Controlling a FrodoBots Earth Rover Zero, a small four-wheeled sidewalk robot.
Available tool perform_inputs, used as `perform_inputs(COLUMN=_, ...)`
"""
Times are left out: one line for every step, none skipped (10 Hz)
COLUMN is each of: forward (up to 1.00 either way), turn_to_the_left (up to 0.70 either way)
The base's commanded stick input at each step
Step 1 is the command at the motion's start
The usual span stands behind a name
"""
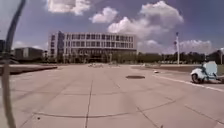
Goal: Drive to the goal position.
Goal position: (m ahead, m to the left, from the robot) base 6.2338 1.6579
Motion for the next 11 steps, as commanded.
perform_inputs(forward=0.85, turn_to_the_left=0.00)
perform_inputs(forward=0.85, turn_to_the_left=0.00)
perform_inputs(forward=0.85, turn_to_the_left=0.00)
perform_inputs(forward=0.85, turn_to_the_left=0.00)
perform_inputs(forward=0.85, turn_to_the_left=0.00)
perform_inputs(forward=0.85, turn_to_the_left=0.00)
perform_inputs(forward=0.85, turn_to_the_left=0.00)
perform_inputs(forward=0.85, turn_to_the_left=0.00)
perform_inputs(forward=0.85, turn_to_the_left=0.00)
perform_inputs(forward=0.85, turn_to_the_left=0.00)
perform_inputs(forward=0.85, turn_to_the_left=0.00)
